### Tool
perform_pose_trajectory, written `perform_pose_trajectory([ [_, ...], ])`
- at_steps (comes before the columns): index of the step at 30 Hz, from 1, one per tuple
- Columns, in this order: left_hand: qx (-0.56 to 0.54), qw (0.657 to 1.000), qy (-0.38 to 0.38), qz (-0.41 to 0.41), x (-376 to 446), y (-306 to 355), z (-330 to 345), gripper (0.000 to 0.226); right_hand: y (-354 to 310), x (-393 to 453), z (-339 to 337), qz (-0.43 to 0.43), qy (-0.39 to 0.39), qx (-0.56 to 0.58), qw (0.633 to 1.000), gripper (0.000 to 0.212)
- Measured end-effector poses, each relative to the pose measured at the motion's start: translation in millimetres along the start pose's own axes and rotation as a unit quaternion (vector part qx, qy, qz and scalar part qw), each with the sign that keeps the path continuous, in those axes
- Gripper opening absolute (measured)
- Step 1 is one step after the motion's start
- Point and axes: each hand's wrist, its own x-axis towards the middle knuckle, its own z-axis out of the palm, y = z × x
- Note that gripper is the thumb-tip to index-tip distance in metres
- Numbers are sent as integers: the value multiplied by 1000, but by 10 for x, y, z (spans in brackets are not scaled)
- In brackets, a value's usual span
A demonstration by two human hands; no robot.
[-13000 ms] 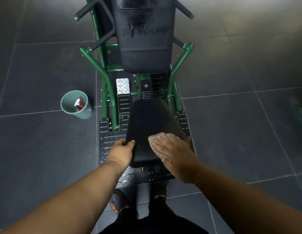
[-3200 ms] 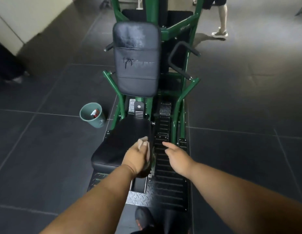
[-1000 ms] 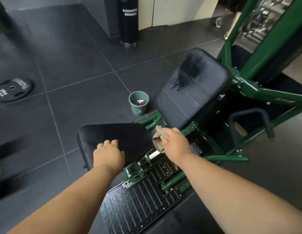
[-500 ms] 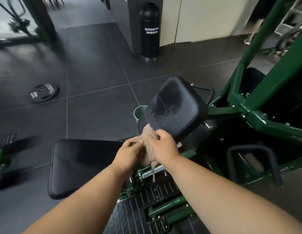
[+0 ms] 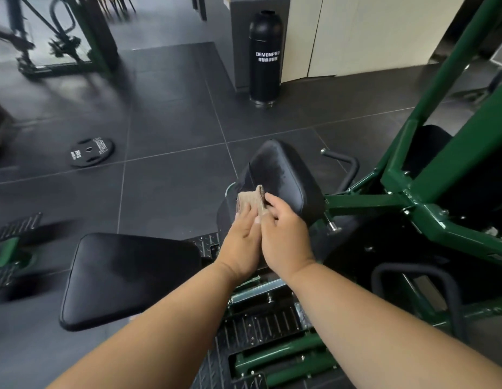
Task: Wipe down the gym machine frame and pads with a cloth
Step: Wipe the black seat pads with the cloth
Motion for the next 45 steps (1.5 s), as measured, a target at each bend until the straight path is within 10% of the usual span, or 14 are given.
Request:
perform_pose_trajectory([
  [7, 67, 997, 40, -13, 564, -88, 79, 64, -22, 118, -473, -174, 156, -196, 952, 32],
  [12, 58, 996, 49, 39, 796, -15, 64, 44, -43, 484, -556, -125, 189, -255, 940, 31],
  [32, 161, 970, 45, 176, 1137, 162, 70, 57, 185, 836, -374, 105, 287, 184, 934, 38],
  [39, 473, 866, -80, 139, 2194, 731, -169, 82, 292, 923, -421, 107, 302, 254, 913, 33],
  [45, 404, 845, -63, 344, 1126, 790, 138, 39, 516, 687, -785, 135, 290, 271, 908, 33],
])
